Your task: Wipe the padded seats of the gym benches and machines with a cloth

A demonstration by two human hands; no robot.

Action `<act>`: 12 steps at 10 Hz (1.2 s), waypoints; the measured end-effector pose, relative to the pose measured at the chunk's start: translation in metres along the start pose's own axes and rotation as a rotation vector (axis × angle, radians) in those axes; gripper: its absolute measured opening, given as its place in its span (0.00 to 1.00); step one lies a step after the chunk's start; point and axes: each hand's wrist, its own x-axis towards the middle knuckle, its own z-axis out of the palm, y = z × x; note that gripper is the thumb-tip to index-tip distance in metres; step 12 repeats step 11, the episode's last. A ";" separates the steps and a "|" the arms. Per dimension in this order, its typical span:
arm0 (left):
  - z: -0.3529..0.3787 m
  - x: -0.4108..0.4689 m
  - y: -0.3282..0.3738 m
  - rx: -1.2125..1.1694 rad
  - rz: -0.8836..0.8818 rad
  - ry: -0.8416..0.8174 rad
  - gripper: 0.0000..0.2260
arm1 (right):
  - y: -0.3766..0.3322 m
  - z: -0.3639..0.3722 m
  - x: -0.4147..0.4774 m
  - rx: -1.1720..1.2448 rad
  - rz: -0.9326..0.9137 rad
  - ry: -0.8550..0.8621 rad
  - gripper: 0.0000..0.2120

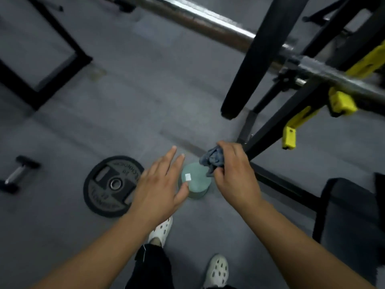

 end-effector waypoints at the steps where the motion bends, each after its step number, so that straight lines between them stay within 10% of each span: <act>1: 0.041 -0.031 0.012 -0.014 -0.113 -0.025 0.31 | 0.023 0.027 -0.007 0.059 -0.039 -0.075 0.24; 8: 0.398 0.019 -0.121 -0.036 -0.159 -0.087 0.31 | 0.244 0.404 0.011 -0.130 0.048 -0.178 0.11; 12: 0.395 0.024 -0.111 -0.024 -0.137 -0.098 0.32 | 0.252 0.389 -0.023 -0.212 0.002 -0.194 0.26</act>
